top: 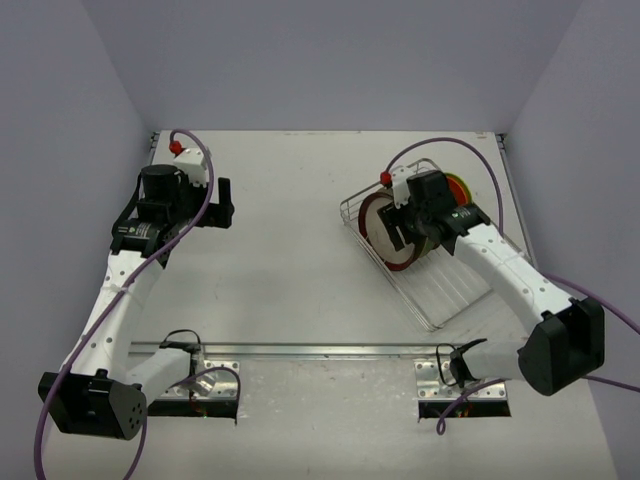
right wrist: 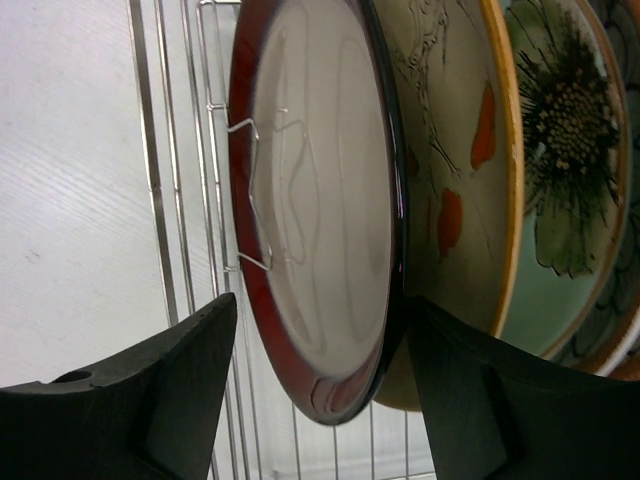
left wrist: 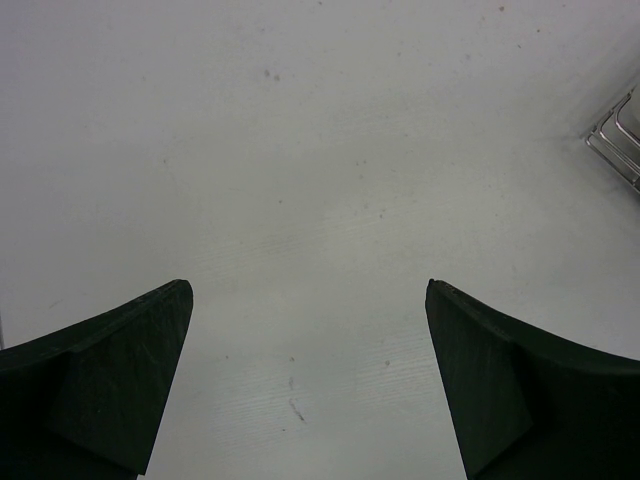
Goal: Unload the plates from the dish rack
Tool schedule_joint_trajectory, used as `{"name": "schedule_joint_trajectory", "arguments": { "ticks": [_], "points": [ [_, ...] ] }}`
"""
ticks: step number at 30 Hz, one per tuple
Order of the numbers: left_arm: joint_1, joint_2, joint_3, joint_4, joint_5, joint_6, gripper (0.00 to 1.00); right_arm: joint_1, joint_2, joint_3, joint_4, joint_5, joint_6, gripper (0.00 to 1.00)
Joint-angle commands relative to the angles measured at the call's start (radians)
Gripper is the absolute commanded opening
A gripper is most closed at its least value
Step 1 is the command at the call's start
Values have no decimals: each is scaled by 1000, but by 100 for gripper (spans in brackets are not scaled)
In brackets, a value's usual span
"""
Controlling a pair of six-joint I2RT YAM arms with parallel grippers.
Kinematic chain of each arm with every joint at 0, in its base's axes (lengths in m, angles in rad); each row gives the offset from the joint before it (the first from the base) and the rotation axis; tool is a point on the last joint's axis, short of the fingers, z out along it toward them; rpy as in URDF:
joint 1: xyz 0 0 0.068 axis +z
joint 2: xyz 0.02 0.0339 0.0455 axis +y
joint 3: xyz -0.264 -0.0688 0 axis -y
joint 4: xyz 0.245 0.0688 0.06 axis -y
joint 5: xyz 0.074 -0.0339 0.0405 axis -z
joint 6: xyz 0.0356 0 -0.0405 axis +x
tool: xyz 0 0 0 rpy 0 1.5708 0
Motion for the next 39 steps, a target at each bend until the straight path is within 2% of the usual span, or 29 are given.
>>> {"name": "schedule_joint_trajectory", "arguments": {
  "ticks": [1,4,9,12,19,21,24,30,39],
  "points": [
    [15,-11,39,46,-4,-13,100,-6,52,-26,124,-82,47,70],
    [15,-17,29,49,1,-12,100,-6,64,-39,152,-142,61,69],
    [16,-37,6,55,0,-10,100,-6,66,-39,190,-161,47,63],
    [15,-46,-7,60,0,-10,100,-4,65,-38,192,-162,38,46],
    [15,-52,-16,61,10,-11,100,-6,21,2,134,-178,43,25],
    [15,-55,-20,63,10,-13,100,-6,4,11,113,-181,45,13],
    [15,-57,-23,63,9,-14,100,-6,-23,25,91,-178,45,1],
    [15,-61,-24,62,3,-19,100,-6,-67,44,95,-159,34,0],
    [16,-71,-20,67,0,-28,100,-6,-100,183,48,-102,-41,0]
  ]
}}
